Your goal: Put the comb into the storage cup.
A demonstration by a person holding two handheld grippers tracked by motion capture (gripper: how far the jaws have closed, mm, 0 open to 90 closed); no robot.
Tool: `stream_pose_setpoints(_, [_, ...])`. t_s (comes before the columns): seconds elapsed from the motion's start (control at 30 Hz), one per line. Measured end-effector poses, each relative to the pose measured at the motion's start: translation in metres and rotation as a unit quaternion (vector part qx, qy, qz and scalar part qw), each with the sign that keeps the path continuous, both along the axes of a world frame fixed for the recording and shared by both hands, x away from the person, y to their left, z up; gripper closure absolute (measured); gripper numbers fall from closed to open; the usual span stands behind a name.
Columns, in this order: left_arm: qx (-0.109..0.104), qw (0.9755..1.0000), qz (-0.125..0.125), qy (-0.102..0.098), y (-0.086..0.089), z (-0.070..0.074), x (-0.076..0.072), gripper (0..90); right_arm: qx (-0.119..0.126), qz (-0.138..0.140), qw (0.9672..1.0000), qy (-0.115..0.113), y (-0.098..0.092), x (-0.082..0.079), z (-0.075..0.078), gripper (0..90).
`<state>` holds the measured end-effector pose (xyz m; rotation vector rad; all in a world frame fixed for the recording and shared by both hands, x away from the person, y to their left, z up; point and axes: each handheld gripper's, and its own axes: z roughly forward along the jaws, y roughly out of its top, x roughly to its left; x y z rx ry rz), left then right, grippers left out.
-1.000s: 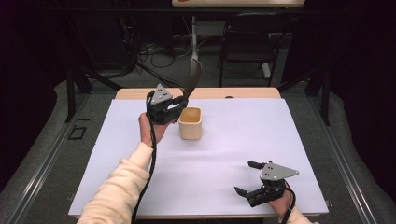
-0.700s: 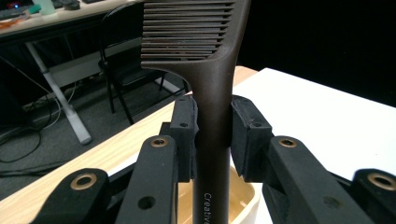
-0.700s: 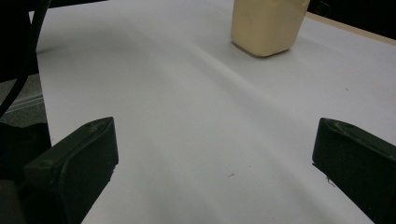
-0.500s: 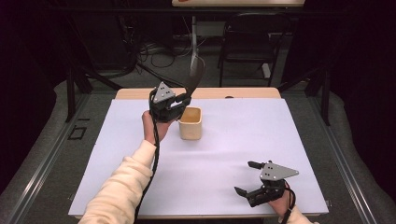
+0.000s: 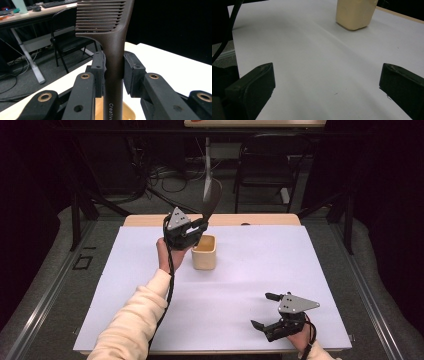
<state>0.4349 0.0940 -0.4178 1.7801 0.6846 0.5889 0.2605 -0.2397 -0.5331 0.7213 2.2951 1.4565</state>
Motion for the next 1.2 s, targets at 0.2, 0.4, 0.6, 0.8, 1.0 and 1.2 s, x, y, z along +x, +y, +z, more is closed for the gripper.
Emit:
stream_pose_setpoints(0.2, [-0.009,1.0000,-0.001,-0.001,-0.002,-0.003,0.003,72.8,0.000,-0.001,1.0000,0.000,0.000,0.000,0.000,0.0])
stream_pose_setpoints(0.4, [-0.013,0.9999,-0.003,-0.001,-0.002,-0.005,0.006,72.8,0.001,0.000,1.0000,-0.001,-0.001,0.000,0.000,0.0])
stream_pose_setpoints(0.6, [-0.022,0.9998,-0.005,-0.001,-0.004,-0.009,0.009,72.8,0.001,0.001,1.0000,-0.001,0.000,0.000,0.000,0.0])
stream_pose_setpoints(0.8, [-0.030,0.9995,-0.007,-0.002,-0.006,-0.012,0.011,72.8,0.001,0.002,1.0000,-0.002,-0.001,0.000,0.000,0.0])
stream_pose_setpoints(1.0, [-0.039,0.9992,-0.010,-0.004,-0.007,-0.014,0.012,72.8,-0.001,0.002,1.0000,0.000,0.000,0.000,0.000,0.0])
stream_pose_setpoints(1.2, [-0.041,0.9991,-0.010,-0.007,-0.007,-0.016,0.013,72.9,0.000,0.002,1.0000,0.000,-0.001,0.000,0.000,0.0])
